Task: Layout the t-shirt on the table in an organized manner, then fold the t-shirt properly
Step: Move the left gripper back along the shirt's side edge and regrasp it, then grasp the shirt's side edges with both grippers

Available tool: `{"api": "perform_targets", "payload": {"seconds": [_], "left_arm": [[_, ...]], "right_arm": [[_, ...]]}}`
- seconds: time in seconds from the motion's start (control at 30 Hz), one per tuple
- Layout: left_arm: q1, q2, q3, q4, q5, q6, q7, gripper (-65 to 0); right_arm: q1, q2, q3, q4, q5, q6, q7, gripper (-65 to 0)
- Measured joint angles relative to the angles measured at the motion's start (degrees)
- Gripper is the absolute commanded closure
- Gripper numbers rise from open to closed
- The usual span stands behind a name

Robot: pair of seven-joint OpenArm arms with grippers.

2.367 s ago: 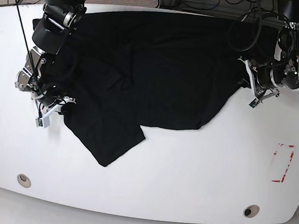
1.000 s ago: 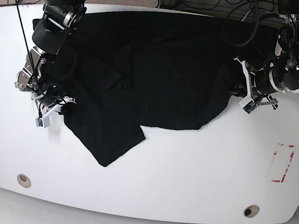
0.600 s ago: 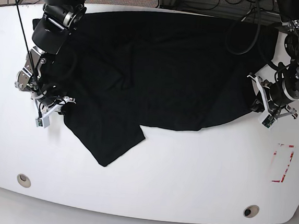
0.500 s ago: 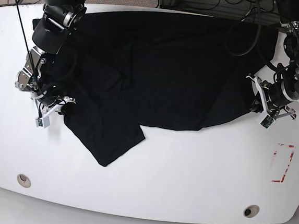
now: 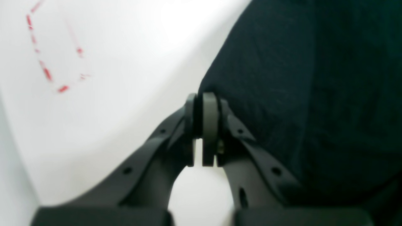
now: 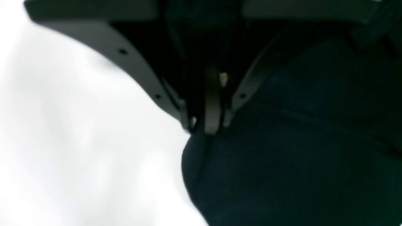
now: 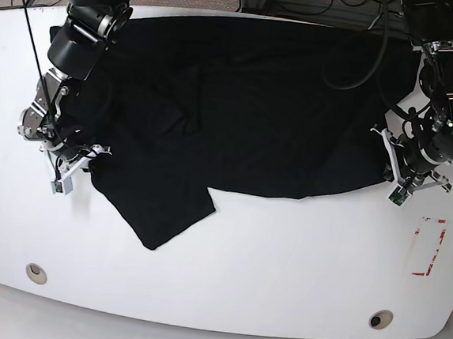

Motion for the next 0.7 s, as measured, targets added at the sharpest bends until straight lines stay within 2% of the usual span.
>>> {"api": "perform_targets", "payload": {"seconds": [0.37, 0.57, 0.7], "left_arm": [[-6.9, -0.2, -0.2, -5.5, 5.1, 0.0, 0.0, 0.0], [-10.8, -0.4, 0.0, -11.1, 5.6, 0.2, 0.0, -0.1], [-12.9, -0.3, 0.1, -14.7, 5.5, 0.0, -0.1, -6.9]], "right_arm": [[0.0, 0.0, 0.0, 0.2, 0.0, 0.0, -0.3, -5.2], [0.0, 0.0, 0.0, 0.2, 0.0, 0.0, -0.3, -5.2], [0.0, 0.0, 0.0, 0.2, 0.0, 0.0, -0.3, -5.2]]}}
